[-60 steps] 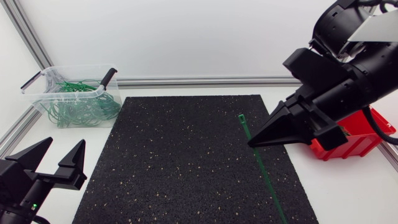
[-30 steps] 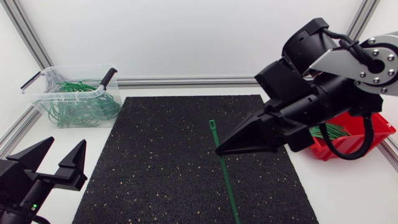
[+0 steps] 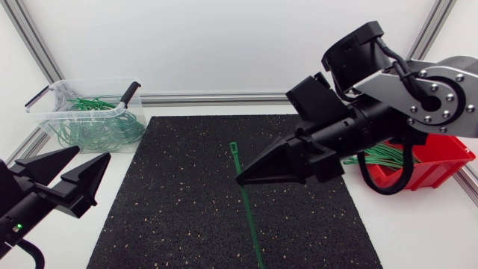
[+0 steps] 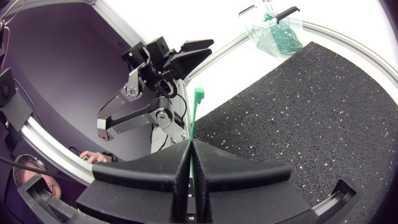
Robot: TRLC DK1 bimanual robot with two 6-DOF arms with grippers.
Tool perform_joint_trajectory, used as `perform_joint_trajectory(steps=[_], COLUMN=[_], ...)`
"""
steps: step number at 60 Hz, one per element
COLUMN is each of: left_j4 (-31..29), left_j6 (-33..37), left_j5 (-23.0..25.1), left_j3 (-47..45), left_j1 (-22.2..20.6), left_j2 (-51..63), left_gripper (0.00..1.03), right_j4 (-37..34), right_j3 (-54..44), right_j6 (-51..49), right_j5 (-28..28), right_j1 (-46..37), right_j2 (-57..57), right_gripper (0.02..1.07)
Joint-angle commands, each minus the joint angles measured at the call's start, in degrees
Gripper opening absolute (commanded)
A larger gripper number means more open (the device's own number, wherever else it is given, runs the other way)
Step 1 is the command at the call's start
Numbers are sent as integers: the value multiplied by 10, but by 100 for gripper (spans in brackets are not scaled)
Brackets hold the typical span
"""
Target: Take a green cable tie from the red box, thread the tail through the head to close it, then place it in the transparent bin on the left.
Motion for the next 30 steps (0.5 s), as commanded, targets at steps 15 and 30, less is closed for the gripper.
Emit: perform_joint_trajectory(steps=[15, 30], left_j4=[-64, -144], left_j6=[-6, 8], left_j5=[223, 327], left_j3=[175, 264], left_j1=[124, 114], left_j2=[223, 353], left_gripper=[92, 91], right_j4=[40, 68], right_j3=[-27, -27], right_j6=[23, 32], right_j5=[8, 8], right_j1=[-5, -8], right_j2=[11, 29], right_gripper=[8, 8])
